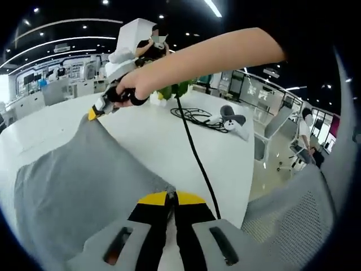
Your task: Fold the towel on the table until its edges align and the towel forms a compact rectangular stack.
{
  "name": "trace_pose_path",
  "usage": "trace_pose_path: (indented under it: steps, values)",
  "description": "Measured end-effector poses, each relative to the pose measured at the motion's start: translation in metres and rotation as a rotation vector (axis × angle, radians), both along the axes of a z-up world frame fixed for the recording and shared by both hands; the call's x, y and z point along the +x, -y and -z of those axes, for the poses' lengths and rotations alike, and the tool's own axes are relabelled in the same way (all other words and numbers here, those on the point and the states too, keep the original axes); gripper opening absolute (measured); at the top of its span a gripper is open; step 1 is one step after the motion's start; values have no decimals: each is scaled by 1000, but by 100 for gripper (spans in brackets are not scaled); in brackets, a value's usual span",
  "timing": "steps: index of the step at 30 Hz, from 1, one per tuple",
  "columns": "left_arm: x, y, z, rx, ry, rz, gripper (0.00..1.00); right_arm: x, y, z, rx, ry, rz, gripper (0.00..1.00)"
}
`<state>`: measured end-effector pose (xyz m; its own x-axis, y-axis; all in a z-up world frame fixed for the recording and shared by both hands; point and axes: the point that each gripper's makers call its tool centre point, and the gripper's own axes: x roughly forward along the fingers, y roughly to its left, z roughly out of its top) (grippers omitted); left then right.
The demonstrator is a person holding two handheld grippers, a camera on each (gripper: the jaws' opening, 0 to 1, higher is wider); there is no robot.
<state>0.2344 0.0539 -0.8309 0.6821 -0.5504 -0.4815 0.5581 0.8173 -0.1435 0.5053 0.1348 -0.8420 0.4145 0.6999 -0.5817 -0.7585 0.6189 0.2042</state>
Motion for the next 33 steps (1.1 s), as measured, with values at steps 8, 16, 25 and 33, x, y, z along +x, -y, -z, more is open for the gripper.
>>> trace_pose_path:
  steps: [8,16,25,33]
  values:
    - [-6,-14,-20,-3,38,-39,4,-7,-20,-27,28,44,-29,0]
    - [-14,-34,-35,-38,58,-117,4,-13,-39,-46,48,60,-28,0]
    - [-19,-53,-49,-67,86,-172,4,-18,-60,-60,69,64,-29,0]
    - [-23,-87,-60,-93,96,-311,4,-22,-82,-69,88,65,-10,0]
